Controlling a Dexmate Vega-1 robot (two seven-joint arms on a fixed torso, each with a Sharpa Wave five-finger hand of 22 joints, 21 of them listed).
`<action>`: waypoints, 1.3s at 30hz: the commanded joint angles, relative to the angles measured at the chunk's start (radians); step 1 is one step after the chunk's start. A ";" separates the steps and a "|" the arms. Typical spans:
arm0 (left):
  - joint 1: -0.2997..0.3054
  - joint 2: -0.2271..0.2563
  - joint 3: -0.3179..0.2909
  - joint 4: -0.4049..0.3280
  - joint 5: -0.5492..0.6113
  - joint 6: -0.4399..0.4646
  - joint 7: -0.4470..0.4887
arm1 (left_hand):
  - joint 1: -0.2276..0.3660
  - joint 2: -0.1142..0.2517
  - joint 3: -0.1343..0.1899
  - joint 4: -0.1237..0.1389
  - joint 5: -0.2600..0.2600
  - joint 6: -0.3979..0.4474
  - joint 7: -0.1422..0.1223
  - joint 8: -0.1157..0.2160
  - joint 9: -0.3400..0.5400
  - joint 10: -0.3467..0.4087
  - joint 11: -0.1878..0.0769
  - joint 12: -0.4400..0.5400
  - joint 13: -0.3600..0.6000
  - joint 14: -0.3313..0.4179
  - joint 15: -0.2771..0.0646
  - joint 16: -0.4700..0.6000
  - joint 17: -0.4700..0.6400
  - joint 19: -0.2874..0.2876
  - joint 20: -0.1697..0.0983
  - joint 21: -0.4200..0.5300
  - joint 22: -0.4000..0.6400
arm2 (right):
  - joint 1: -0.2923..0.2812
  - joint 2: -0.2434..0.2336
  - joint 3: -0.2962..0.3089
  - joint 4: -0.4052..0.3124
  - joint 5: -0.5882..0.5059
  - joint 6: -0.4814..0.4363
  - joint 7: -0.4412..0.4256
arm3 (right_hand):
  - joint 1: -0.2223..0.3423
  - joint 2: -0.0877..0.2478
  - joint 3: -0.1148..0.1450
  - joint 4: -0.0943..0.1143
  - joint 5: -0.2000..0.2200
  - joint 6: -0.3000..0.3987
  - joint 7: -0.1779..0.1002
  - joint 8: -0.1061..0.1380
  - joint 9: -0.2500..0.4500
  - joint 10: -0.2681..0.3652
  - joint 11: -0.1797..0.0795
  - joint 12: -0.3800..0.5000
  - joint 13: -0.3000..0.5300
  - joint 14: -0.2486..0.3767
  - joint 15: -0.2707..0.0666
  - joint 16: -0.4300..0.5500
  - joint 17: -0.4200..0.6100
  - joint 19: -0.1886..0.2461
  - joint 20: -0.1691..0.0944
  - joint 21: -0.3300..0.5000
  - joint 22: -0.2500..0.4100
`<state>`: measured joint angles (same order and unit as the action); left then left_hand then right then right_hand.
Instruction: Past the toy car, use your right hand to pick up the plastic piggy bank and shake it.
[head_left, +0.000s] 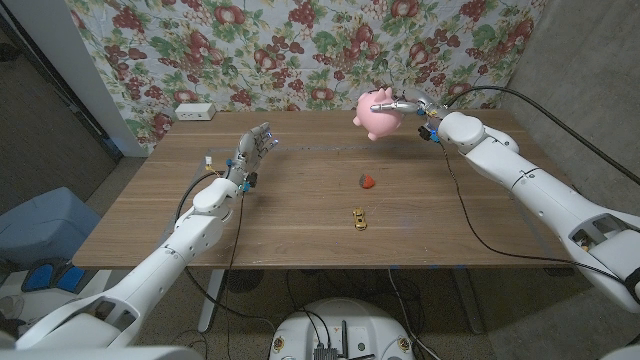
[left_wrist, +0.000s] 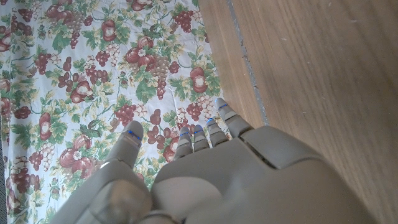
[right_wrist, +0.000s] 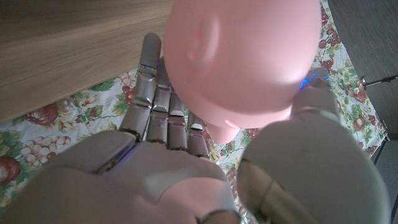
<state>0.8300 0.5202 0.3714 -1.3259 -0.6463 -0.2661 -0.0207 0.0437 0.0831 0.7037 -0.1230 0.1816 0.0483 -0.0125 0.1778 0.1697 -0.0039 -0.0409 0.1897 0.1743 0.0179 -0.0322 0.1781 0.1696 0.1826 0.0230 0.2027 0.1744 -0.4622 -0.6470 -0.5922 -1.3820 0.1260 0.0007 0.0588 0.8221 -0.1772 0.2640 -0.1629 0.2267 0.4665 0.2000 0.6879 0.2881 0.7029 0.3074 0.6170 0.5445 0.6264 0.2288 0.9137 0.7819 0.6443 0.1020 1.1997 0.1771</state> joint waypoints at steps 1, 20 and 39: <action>-0.013 -0.005 0.004 0.015 0.002 0.001 -0.008 | -0.003 0.038 0.002 -0.008 0.001 0.004 0.005 0.003 0.004 0.004 0.000 0.002 0.004 -0.002 -0.009 0.000 0.002 0.009 -0.001 -0.005 0.003 | -0.045 0.036 0.029 0.014 -0.032 0.068 -0.156 | 0.147 0.212 0.295 0.002 0.446 0.480 -0.098 0.006 0.215 0.365 -0.342 0.138 0.269 0.376 -0.440 0.186 0.441 -0.111 -0.109 0.007 0.001; -0.007 -0.002 -0.001 0.014 -0.003 -0.007 -0.013 | -0.002 0.038 0.002 -0.008 0.001 0.004 0.004 0.004 0.004 0.004 -0.002 0.002 0.004 -0.002 -0.010 0.000 0.002 0.009 -0.001 -0.005 0.003 | -0.137 0.164 0.097 0.063 -0.120 0.227 -0.556 | 0.143 0.211 0.297 0.004 0.445 0.479 -0.105 0.002 0.212 0.364 -0.349 0.136 0.269 0.375 -0.441 0.182 0.440 -0.111 -0.117 0.010 0.001; 0.003 0.002 -0.007 0.008 -0.006 -0.015 -0.012 | -0.003 0.039 0.001 -0.008 0.001 0.004 0.004 0.004 0.004 0.004 -0.001 0.003 0.004 -0.003 -0.009 0.000 0.002 0.009 -0.001 -0.005 0.003 | -0.141 0.187 0.108 0.081 -0.122 0.259 -0.598 | 0.139 0.210 0.300 0.004 0.447 0.477 -0.112 0.001 0.214 0.364 -0.355 0.134 0.267 0.379 -0.441 0.178 0.439 -0.110 -0.121 0.013 0.000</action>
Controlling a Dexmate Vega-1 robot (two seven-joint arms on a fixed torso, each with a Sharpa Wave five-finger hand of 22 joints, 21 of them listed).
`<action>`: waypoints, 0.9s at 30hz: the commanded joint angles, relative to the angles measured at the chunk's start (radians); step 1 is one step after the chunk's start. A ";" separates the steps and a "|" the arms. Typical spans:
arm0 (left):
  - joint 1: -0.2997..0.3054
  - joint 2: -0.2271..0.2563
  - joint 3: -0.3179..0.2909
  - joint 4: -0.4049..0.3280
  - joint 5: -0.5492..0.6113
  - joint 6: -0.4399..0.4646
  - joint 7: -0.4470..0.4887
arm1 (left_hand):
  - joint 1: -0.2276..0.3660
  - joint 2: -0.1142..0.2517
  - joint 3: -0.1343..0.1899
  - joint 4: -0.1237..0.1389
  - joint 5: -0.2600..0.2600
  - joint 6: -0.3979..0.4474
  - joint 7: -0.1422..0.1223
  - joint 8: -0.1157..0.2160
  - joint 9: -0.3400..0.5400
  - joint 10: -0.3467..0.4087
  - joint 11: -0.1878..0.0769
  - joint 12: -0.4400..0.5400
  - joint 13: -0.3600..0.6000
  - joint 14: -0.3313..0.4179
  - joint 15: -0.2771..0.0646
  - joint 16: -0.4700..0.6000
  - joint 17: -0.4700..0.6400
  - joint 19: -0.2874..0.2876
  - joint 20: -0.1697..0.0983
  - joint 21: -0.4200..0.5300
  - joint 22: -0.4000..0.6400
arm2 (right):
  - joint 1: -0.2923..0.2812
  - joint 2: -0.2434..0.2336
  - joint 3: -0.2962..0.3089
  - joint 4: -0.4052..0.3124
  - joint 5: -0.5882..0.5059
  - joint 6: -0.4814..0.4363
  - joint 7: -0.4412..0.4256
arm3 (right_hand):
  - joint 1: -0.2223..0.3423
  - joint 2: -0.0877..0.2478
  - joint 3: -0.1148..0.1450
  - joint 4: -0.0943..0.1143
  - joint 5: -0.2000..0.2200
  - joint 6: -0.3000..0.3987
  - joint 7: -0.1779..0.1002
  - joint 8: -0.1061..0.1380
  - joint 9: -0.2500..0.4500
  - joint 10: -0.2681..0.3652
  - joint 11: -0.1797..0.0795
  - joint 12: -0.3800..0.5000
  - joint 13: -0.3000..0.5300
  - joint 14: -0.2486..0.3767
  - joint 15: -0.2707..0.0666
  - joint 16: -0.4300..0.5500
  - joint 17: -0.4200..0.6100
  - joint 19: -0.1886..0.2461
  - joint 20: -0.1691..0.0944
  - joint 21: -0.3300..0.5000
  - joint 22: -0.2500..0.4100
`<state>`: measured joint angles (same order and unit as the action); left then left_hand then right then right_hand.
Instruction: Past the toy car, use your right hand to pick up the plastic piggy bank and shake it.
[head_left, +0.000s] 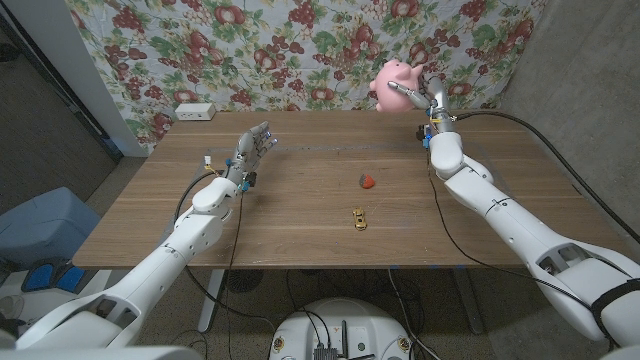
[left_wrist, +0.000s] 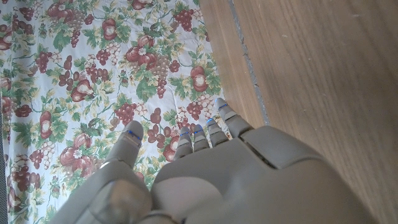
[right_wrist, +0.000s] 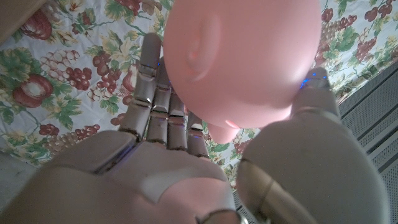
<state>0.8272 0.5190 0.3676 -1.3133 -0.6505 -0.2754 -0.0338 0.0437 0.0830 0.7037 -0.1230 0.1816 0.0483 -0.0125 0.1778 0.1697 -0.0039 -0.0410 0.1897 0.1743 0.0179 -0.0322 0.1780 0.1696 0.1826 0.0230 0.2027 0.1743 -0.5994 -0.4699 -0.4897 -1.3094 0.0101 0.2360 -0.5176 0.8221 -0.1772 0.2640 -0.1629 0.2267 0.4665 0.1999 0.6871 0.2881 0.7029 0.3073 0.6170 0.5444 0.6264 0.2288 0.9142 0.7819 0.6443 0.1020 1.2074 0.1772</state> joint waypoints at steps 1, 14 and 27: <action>0.007 0.003 -0.004 -0.006 -0.002 -0.006 0.000 | -0.003 0.039 0.001 -0.007 0.001 0.004 0.005 0.004 0.004 0.004 -0.001 0.003 0.004 -0.003 -0.009 0.000 0.002 0.009 -0.001 -0.005 0.003 | -0.004 0.009 0.006 0.008 -0.007 0.025 -0.020 | 0.138 0.210 0.301 0.005 0.447 0.478 -0.112 0.002 0.213 0.365 -0.354 0.134 0.267 0.380 -0.441 0.177 0.439 -0.110 -0.121 0.005 0.000; 0.024 0.009 -0.009 -0.024 -0.003 -0.010 0.007 | -0.002 0.038 0.001 -0.008 0.001 0.005 0.005 0.004 0.004 0.004 0.000 0.002 0.004 -0.002 -0.009 0.000 0.002 0.008 0.000 -0.005 0.003 | 0.006 -0.052 -0.019 -0.045 -0.009 -0.010 0.110 | 0.137 0.209 0.302 0.004 0.447 0.478 -0.113 0.001 0.211 0.361 -0.356 0.134 0.272 0.382 -0.441 0.174 0.439 -0.111 -0.126 0.007 0.000; 0.042 0.016 -0.014 -0.041 -0.006 -0.014 0.012 | -0.002 0.038 0.001 -0.009 0.001 0.006 0.005 0.004 0.004 0.004 0.000 0.003 0.004 -0.002 -0.010 0.000 0.001 0.009 -0.002 -0.005 0.003 | 0.026 -0.118 -0.058 -0.141 -0.037 -0.125 0.251 | 0.136 0.209 0.302 0.003 0.444 0.479 -0.108 0.000 0.210 0.361 -0.350 0.133 0.272 0.380 -0.441 0.171 0.439 -0.112 -0.124 0.008 0.000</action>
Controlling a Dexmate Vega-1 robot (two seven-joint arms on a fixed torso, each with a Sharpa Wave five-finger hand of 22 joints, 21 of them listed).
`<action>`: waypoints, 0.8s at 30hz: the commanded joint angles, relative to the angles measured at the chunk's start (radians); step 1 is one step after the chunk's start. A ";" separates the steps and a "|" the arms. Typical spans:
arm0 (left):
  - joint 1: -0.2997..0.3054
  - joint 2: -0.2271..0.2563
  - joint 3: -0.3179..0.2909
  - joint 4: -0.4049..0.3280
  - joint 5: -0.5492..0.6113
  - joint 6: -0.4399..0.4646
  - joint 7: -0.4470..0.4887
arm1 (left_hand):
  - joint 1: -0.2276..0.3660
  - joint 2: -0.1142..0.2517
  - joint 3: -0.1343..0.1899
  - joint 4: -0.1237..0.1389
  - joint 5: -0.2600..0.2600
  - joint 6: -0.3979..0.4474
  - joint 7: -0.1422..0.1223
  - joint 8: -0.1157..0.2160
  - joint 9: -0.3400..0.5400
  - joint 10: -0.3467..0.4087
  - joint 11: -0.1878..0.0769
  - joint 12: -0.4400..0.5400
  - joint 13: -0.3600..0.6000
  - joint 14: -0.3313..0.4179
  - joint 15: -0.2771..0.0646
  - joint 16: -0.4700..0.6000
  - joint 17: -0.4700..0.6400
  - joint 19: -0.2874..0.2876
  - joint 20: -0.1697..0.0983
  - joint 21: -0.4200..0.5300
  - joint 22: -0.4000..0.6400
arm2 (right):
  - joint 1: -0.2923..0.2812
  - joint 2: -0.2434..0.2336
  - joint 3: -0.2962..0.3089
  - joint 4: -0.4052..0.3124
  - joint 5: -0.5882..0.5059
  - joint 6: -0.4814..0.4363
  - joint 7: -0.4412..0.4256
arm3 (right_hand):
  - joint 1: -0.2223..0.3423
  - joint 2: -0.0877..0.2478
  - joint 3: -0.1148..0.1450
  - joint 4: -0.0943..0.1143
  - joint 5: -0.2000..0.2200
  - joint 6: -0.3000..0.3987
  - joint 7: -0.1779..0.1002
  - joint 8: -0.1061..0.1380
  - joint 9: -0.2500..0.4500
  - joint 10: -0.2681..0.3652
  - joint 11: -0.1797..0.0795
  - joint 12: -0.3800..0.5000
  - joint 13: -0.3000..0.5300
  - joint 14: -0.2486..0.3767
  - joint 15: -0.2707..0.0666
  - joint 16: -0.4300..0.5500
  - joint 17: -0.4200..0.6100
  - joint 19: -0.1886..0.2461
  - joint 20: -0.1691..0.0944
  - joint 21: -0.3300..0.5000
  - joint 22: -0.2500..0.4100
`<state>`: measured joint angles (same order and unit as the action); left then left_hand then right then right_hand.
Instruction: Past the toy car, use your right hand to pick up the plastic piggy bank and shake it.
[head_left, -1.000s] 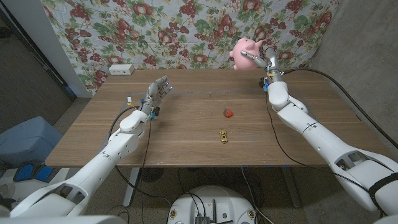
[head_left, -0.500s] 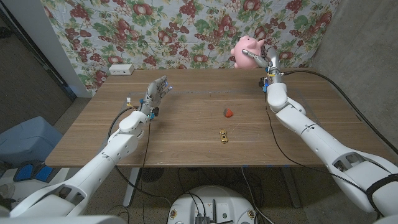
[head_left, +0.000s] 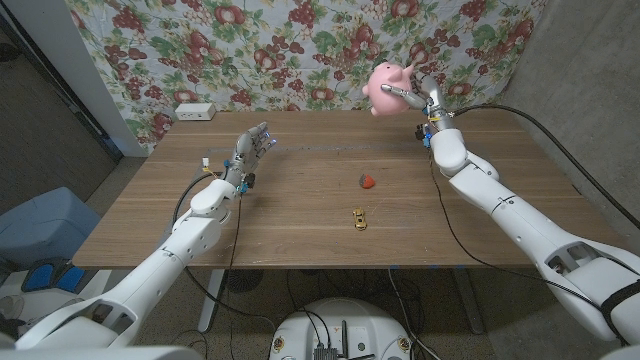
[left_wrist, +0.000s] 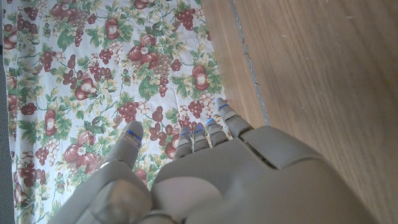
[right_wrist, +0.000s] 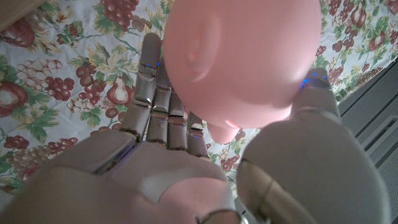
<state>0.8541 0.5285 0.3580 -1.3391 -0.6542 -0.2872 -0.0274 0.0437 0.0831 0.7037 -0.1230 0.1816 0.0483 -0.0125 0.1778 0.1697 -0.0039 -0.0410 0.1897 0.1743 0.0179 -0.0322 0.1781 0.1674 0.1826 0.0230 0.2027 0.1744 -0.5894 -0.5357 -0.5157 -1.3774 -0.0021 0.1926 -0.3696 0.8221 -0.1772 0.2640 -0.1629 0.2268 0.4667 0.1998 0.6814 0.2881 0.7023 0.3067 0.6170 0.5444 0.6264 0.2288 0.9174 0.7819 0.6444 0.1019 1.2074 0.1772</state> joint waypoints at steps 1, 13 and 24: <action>0.016 0.006 -0.005 -0.015 -0.003 -0.003 0.006 | -0.001 0.038 0.001 -0.009 0.001 0.006 0.005 0.004 0.004 0.004 0.001 0.002 0.004 -0.002 -0.010 0.000 0.004 0.009 -0.001 -0.005 0.003 | 0.018 -0.053 -0.035 -0.077 -0.030 -0.087 0.106 | 0.136 0.209 0.302 0.003 0.444 0.478 -0.110 0.007 0.213 0.364 -0.353 0.132 0.269 0.381 -0.441 0.169 0.440 -0.114 -0.123 0.008 0.000; 0.020 0.008 -0.007 -0.015 -0.006 -0.007 0.000 | -0.002 0.038 0.001 -0.009 0.001 0.007 0.004 0.004 0.004 0.004 0.001 0.003 0.004 -0.002 -0.009 0.000 0.004 0.008 -0.001 -0.005 0.003 | 0.047 -0.063 -0.077 -0.104 -0.088 -0.140 0.154 | 0.137 0.209 0.302 0.003 0.441 0.478 -0.107 0.006 0.212 0.365 -0.352 0.132 0.270 0.381 -0.441 0.168 0.440 -0.115 -0.122 0.009 0.000; 0.021 0.006 -0.008 -0.012 -0.007 -0.013 -0.003 | -0.002 0.038 0.001 -0.009 0.001 0.008 0.003 0.004 0.004 0.003 0.001 0.002 0.004 -0.001 -0.009 0.001 0.004 0.008 0.000 -0.005 0.003 | 0.084 -0.057 -0.127 -0.100 -0.154 -0.174 0.191 | 0.136 0.209 0.303 0.003 0.440 0.480 -0.109 0.006 0.211 0.367 -0.349 0.130 0.267 0.381 -0.441 0.167 0.440 -0.114 -0.122 0.011 0.000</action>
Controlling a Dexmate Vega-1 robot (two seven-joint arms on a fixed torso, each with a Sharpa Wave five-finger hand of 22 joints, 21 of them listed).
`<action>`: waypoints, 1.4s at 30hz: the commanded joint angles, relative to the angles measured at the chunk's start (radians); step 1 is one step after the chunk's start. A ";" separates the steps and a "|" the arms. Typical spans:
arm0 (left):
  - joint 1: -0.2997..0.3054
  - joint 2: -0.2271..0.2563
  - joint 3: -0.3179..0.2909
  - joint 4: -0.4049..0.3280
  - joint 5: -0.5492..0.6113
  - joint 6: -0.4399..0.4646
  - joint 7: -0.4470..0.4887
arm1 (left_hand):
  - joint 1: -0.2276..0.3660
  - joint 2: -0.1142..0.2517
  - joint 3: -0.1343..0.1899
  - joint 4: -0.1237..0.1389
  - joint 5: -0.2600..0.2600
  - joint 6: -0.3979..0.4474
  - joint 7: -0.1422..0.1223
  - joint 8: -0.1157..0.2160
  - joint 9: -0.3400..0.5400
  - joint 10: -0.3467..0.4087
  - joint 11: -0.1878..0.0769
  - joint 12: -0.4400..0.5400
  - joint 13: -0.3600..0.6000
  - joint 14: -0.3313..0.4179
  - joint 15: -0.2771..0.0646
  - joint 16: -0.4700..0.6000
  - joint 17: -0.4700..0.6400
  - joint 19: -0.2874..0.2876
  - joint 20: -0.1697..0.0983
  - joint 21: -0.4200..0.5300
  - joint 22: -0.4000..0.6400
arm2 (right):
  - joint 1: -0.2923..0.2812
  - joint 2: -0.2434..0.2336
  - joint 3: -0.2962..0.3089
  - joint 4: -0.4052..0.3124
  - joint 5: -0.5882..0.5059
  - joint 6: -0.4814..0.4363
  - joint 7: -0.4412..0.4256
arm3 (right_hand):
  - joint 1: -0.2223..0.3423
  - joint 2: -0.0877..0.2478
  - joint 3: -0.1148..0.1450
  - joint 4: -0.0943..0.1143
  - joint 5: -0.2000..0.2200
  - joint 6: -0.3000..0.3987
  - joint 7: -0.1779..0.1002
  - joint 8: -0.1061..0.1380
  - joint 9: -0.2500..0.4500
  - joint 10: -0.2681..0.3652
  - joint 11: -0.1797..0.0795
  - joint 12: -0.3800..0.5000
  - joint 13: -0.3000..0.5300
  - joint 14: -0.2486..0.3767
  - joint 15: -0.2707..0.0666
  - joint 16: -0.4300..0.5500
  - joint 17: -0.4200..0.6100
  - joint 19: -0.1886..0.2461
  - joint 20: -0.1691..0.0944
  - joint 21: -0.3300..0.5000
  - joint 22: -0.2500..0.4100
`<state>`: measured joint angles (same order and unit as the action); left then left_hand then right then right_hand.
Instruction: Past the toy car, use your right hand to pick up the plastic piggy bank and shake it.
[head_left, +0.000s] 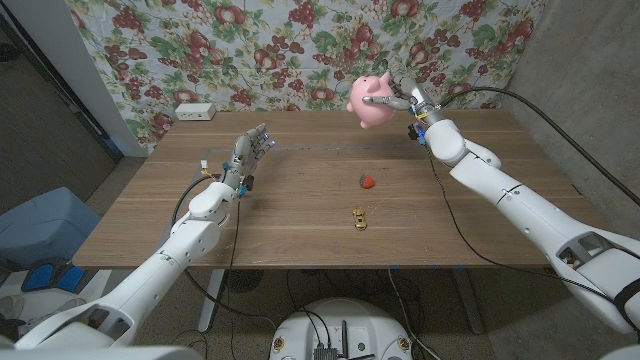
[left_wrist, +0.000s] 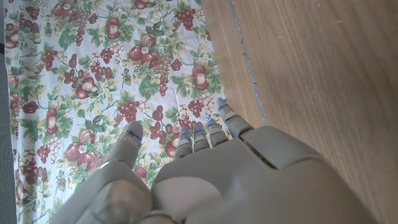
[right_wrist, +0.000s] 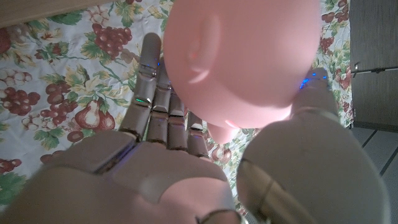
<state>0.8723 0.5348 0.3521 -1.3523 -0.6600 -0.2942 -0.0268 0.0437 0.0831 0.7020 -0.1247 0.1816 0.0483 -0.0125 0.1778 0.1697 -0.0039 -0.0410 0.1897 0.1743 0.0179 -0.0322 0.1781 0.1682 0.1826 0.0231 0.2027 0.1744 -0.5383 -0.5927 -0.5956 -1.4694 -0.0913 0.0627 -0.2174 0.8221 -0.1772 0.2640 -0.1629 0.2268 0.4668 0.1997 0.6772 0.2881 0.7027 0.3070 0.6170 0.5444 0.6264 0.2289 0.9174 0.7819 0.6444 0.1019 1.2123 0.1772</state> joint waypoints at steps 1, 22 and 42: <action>0.004 0.000 -0.002 0.000 -0.003 -0.005 -0.004 | -0.002 0.038 0.003 -0.007 0.001 0.007 0.004 0.004 0.004 0.003 0.002 0.002 0.004 -0.002 -0.009 0.001 0.003 0.008 0.000 -0.005 0.003 | 0.035 0.001 -0.050 -0.008 -0.069 -0.045 0.042 | 0.136 0.209 0.303 0.003 0.440 0.481 -0.108 0.009 0.210 0.365 -0.349 0.132 0.271 0.381 -0.441 0.167 0.440 -0.115 -0.121 0.006 0.000; 0.016 0.008 -0.007 -0.014 -0.007 0.000 0.000 | -0.003 0.037 0.002 -0.007 0.001 0.019 0.000 0.007 0.004 0.005 0.003 0.003 0.004 -0.001 -0.010 0.001 0.003 0.008 0.000 -0.005 0.003 | 0.098 0.029 -0.136 0.043 -0.158 -0.051 0.117 | 0.136 0.208 0.305 0.002 0.437 0.482 -0.107 0.009 0.210 0.366 -0.350 0.131 0.271 0.383 -0.441 0.164 0.439 -0.114 -0.122 0.008 0.000; 0.020 0.008 -0.010 -0.014 -0.009 0.003 0.007 | -0.003 0.037 0.002 -0.007 0.001 0.031 -0.003 0.009 0.005 0.005 0.004 0.003 0.004 0.000 -0.010 0.001 0.003 0.008 0.000 -0.005 0.003 | 0.158 0.073 -0.208 0.129 -0.212 -0.039 0.178 | 0.136 0.208 0.305 0.003 0.433 0.484 -0.109 0.009 0.208 0.370 -0.352 0.129 0.268 0.384 -0.441 0.163 0.439 -0.113 -0.123 0.009 -0.001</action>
<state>0.8906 0.5430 0.3436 -1.3668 -0.6678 -0.2938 -0.0229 0.0437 0.0831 0.7022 -0.1245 0.1816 0.0736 -0.0160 0.1815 0.1696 -0.0020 -0.0391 0.1897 0.1743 0.0179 -0.0322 0.1780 0.1702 0.1826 0.0230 0.2027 0.1744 -0.4108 -0.5419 -0.7657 -1.3846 -0.2735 0.0194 -0.0687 0.8221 -0.1772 0.2640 -0.1629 0.2268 0.4774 0.2001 0.6783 0.2881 0.7114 0.3055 0.6170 0.5444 0.6264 0.2289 0.9290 0.7819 0.6444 0.1019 1.2171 0.1772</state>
